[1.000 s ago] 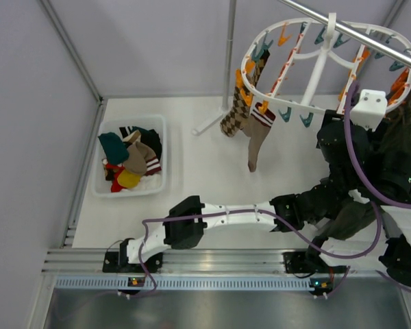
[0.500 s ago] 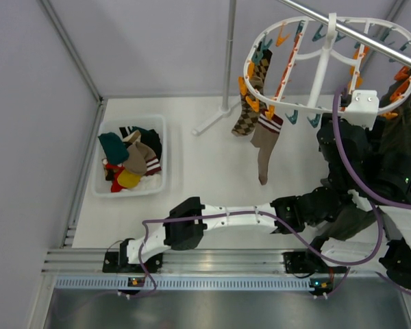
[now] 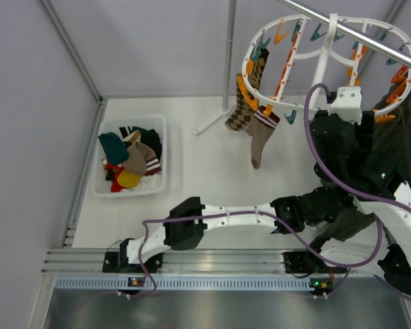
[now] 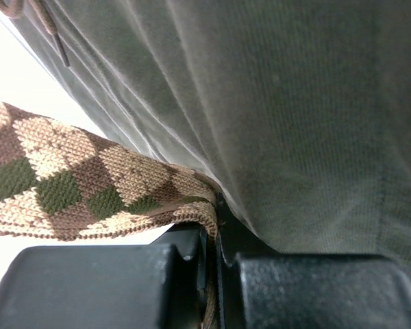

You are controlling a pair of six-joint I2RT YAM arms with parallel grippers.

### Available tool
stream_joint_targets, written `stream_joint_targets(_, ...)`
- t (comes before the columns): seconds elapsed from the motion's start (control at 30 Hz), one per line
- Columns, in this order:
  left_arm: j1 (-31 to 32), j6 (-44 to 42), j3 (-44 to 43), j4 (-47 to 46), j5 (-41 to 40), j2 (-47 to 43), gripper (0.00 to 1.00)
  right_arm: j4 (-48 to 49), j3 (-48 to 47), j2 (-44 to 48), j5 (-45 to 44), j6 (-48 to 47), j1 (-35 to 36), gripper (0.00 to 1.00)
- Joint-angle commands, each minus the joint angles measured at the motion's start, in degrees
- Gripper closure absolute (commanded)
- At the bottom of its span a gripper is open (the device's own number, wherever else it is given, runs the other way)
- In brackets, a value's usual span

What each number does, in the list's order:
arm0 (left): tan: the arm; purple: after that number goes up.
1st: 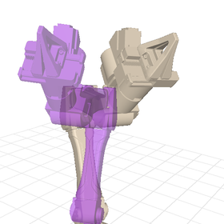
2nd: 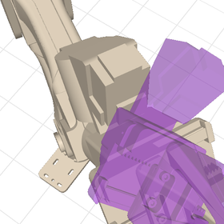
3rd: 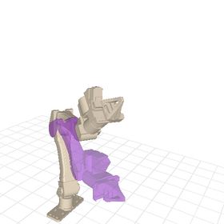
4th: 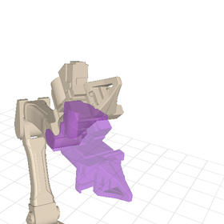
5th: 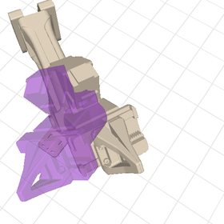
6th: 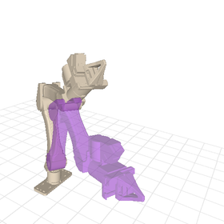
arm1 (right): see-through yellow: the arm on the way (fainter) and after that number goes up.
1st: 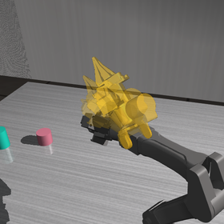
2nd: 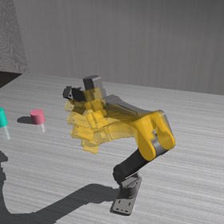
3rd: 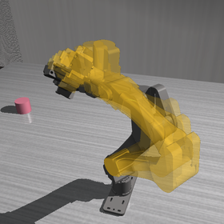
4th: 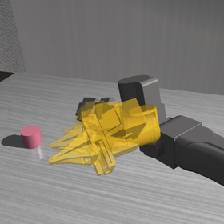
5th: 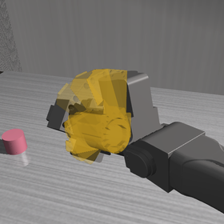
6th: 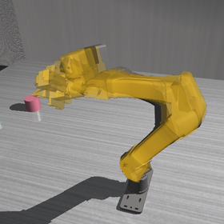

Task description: Remove the socks clipped to the hanger

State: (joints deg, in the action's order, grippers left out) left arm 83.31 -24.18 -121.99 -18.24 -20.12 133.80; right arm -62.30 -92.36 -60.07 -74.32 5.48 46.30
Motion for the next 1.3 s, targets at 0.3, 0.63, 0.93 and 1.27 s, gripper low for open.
stream_joint_targets(0.3,0.45,0.28,3.87,-0.66,3.42,-4.07,1.00,19.05,5.34,0.92,-2.05,-13.91,-4.46,0.39)
stream_joint_targets(0.63,0.36,0.80,0.88,-0.74,-0.53,-2.84,1.00,17.48,7.36,2.94,-1.97,-14.00,-5.96,0.40)
stream_joint_targets(0.93,0.28,3.26,2.11,-0.74,-1.94,-4.68,1.00,15.45,8.68,3.21,-1.35,-11.54,-5.88,0.42)
stream_joint_targets(1.27,-0.34,8.00,7.63,-0.74,-2.82,-9.41,1.00,6.15,1.75,4.96,18.66,-1.44,-5.88,0.37)
